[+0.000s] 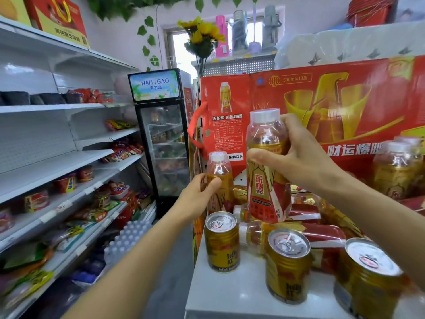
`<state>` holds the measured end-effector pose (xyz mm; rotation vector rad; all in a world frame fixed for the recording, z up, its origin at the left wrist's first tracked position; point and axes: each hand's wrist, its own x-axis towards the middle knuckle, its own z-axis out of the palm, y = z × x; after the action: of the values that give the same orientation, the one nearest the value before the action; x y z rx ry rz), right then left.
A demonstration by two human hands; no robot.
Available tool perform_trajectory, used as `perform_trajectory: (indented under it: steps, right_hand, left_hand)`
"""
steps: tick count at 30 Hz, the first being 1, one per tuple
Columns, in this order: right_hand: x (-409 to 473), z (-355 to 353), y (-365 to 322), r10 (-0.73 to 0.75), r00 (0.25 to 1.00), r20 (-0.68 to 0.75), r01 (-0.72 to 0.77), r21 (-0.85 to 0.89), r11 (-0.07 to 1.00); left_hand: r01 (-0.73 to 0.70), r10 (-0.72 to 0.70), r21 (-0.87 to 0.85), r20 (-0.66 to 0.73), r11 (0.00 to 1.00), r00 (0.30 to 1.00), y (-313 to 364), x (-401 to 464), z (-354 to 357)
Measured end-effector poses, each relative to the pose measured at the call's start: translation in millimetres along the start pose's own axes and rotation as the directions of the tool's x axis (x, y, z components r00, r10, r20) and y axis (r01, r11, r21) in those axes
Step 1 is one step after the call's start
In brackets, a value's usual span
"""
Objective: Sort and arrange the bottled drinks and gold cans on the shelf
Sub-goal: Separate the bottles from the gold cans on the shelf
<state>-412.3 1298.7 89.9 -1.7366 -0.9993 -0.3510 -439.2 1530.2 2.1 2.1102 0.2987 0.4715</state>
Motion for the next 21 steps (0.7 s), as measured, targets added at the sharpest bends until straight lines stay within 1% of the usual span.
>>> perform_trajectory:
  steps: [1,2,3,4,6,7,9,11,12,15,16,18,21]
  right_hand:
    - [-0.6,0.2,-0.2,-0.005,1.0,0.005,0.005,0.001,1.0]
    - [-1.1,0.6,-0.5,-0.01,1.0,0.009,0.01,0.001,1.0]
    - [-1.5,1.1,-1.2,-0.016,1.0,0.01,0.016,0.004,1.0]
    - [-1.7,1.9,-2.1,-0.021,1.0,0.011,0.021,0.01,1.0]
    - [-1.2,4.0,-3.7,-0.031,0.999,0.008,0.031,0.016,0.999]
    - [-0.6,5.5,-4.7,-0.036,0.999,0.007,0.036,0.014,0.999]
    - [-0.1,9.7,-6.7,-0.042,0.999,0.015,0.042,0.014,0.999]
    - [-0.9,14.8,-8.2,-0.043,0.999,0.023,0.043,0.003,0.999]
    - [-1.2,17.4,-8.7,-0.043,0.999,0.025,0.043,0.004,0.999]
    - [-0.9,24.3,-9.3,-0.038,0.998,0.047,0.037,0.025,0.999]
    - [-0.5,26.2,-9.4,-0.032,0.998,0.056,0.03,0.037,0.999]
    - [0.2,30.0,-9.1,-0.02,0.996,0.083,0.014,0.067,0.998]
    - [0.7,41.3,-5.7,0.024,0.985,0.173,-0.041,0.092,0.995]
  left_hand:
    - [0.007,-0.007,-0.027,0.021,1.0,1.0,-0.7,-9.2,-1.9]
    - [0.036,-0.032,-0.091,0.038,0.995,0.999,-4.5,-13.9,-3.2]
    - [0.087,-0.078,-0.142,0.071,0.986,0.994,-10.5,-19.2,-3.2]
    - [0.095,-0.075,-0.178,0.115,0.979,0.99,-14.4,-30.2,-4.6]
    - [0.071,-0.037,-0.171,0.192,0.983,0.981,-18.1,-63.7,-0.3]
    - [0.053,-0.026,-0.129,0.202,0.99,0.979,-19.8,-77.2,3.8]
    - [0.05,-0.024,-0.113,0.216,0.992,0.976,-25.8,-98.4,9.7]
    - [0.009,0.012,-0.109,0.194,0.994,0.981,-27.1,-96.9,14.4]
    - [0.014,0.007,-0.133,0.161,0.991,0.987,-27.6,-94.6,15.2]
    - [0.011,-0.004,-0.12,0.058,0.993,0.998,-32.2,-103.3,10.0]
    - [0.005,-0.005,-0.132,0.002,0.991,1.0,-34.1,-107.5,6.4]
    - [0.019,-0.03,-0.089,-0.127,0.996,0.991,-36.3,-113.9,-5.9]
    - [0.043,-0.055,-0.053,-0.258,0.998,0.965,-32.9,-125.4,-27.1]
